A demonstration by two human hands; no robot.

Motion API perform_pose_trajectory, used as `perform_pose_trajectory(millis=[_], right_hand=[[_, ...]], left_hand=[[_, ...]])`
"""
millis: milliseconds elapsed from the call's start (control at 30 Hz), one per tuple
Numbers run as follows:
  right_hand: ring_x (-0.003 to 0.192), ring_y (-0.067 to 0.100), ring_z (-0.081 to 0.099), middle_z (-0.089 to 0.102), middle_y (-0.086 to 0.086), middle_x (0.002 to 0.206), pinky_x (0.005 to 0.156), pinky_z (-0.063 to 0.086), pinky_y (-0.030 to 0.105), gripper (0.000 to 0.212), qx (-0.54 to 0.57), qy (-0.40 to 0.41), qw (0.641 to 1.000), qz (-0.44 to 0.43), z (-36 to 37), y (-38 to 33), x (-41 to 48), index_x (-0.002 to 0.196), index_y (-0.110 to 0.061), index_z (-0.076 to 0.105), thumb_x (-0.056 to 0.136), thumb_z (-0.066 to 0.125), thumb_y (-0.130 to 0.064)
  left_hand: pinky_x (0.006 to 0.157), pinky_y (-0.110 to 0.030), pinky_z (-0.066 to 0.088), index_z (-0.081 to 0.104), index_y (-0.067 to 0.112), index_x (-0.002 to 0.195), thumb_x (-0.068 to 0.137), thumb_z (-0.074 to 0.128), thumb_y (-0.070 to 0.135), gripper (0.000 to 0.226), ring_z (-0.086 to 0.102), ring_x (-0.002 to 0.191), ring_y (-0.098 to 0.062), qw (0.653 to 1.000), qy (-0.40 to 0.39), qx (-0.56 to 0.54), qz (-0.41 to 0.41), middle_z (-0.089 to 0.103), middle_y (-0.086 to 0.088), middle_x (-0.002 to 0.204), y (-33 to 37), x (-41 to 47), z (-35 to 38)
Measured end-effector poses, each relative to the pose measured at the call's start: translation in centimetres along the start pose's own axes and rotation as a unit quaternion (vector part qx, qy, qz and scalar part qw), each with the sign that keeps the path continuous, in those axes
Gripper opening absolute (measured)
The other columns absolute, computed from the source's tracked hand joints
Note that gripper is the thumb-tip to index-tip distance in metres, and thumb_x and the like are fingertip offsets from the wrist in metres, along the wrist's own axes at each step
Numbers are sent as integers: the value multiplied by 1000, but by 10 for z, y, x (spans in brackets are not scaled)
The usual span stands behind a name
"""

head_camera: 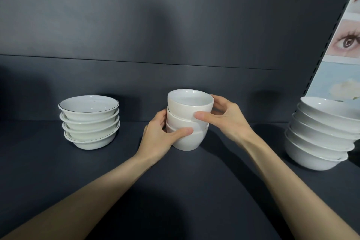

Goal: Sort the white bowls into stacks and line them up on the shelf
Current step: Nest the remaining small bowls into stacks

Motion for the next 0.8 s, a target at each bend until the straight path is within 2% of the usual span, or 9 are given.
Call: perform_pose_trajectory(millis=[167,367,500,600,667,700,767,800], right_hand=[[102,1,66,67,-12,117,86,54,20,64,-3,-1,1000,-3,0,0,0,129,-18,55,71,82,-20],[106,0,64,65,-12,121,87,53,19,66,-15,-2,1000,-1,0,2,-1,130,-19,53,71,82,-25],[104,-5,62,64,-14,121,82,52,14,65,-36,-1,999,0,0,1,-2,131,-21,52,73,81,-27],[95,-14,61,62,-19,116,74,49,7,58,-44,-8,999,5,-1,0,-2,126,-22,53,75,79,-23],[94,-17,59,61,-22,113,74,48,6,54,-73,-20,997,12,0,-3,-1,123,-26,52,76,79,-25],[99,-14,58,61,-22,114,80,50,10,55,-90,-27,995,20,0,-3,-1,123,-27,51,76,79,-29],[112,-4,56,61,-18,120,94,50,26,62,-127,-37,991,36,-2,-3,0,128,-26,51,74,79,-39],[116,0,54,60,-18,122,96,50,32,66,-148,-41,987,45,-2,-4,-2,131,-26,50,73,78,-43]], left_hand=[[74,-6,47,53,44,105,44,82,49,67,60,98,13,1000,-2,2,3,66,35,97,1,0,0],[73,-5,46,52,36,118,45,81,51,81,60,99,14,1000,-12,1,11,66,31,101,1,0,2],[74,-4,45,48,33,126,46,81,51,88,58,100,16,1000,-18,1,15,63,30,106,1,0,2],[82,-11,46,46,39,127,49,80,51,86,58,102,14,999,-31,17,4,62,34,106,-2,-1,3],[90,-19,47,46,38,130,52,80,49,86,58,106,10,999,-43,27,-1,63,33,109,-5,0,3],[92,-22,47,46,36,132,53,80,48,87,58,108,8,998,-48,34,-1,63,31,112,-4,0,3],[92,-21,46,45,34,135,59,81,45,85,57,110,6,997,-58,58,-1,62,27,116,-1,1,3],[91,-20,46,46,33,134,62,82,42,81,58,110,5,995,-65,75,-4,62,25,117,1,1,2]])
Point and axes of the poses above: each hand's wrist, its own x-axis towards the middle knuckle, its own z-axis out of the palm, y = z × x, the point moved 8 cm from there along x, towards the middle knuckle
